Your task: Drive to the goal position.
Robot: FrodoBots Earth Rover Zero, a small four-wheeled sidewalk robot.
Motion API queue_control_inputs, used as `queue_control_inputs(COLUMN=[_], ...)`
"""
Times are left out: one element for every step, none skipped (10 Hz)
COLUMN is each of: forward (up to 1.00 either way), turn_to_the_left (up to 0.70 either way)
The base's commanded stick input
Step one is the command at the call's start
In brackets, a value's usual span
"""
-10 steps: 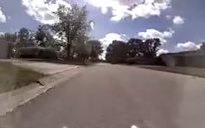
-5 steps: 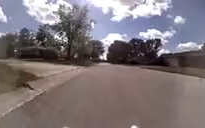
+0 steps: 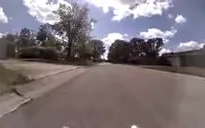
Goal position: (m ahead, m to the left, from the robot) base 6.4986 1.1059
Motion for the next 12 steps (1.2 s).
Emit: queue_control_inputs(forward=[0.85, 0.85, 0.85, 0.85, 0.85, 0.85, 0.85, 0.85, 0.85, 0.85, 0.85, 0.85], turn_to_the_left=[0.01, 0.00, 0.00, 0.00, 0.00, 0.00, 0.00, 0.00, 0.00, 0.00, 0.00, 0.00])
